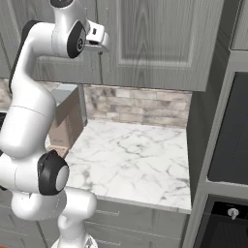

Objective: Move the bowls from the cabinet to the plates on the dining table.

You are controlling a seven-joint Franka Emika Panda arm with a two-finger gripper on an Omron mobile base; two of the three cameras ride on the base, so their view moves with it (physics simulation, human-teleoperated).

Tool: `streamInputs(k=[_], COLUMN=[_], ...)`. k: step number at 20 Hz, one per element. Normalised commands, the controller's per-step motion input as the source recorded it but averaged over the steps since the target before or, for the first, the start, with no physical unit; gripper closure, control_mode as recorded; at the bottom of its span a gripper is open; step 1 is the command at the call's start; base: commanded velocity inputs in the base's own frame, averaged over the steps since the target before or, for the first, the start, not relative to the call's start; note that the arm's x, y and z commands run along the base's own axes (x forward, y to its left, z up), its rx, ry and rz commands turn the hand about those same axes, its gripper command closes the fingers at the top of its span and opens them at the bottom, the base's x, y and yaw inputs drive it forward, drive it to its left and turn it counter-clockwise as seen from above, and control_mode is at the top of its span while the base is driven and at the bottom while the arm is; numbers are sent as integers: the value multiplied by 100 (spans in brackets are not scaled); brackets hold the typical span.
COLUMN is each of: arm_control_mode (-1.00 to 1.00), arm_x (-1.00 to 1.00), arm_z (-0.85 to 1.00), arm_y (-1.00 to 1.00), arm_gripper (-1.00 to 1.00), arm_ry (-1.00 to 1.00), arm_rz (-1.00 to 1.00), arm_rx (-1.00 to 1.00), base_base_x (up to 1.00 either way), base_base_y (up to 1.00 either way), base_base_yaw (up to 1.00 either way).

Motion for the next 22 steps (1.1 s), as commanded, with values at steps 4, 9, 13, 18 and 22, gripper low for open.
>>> streamInputs(k=[4,9,13,18,22], arm_control_mode=[-100,-100,-100,-100,-100], arm_x=[23,21,0,3,17], arm_z=[-10,-14,-1,-2,-7], arm_y=[0,0,0,3,10], arm_gripper=[-100,-100,-100,100,100], arm_ry=[0,0,-1,-1,-2], arm_rz=[0,0,0,0,0], arm_rx=[0,0,0,0,0], base_base_x=[0,0,0,0,0], base_base_y=[0,0,0,0,0], base_base_yaw=[0,0,0,0,0])
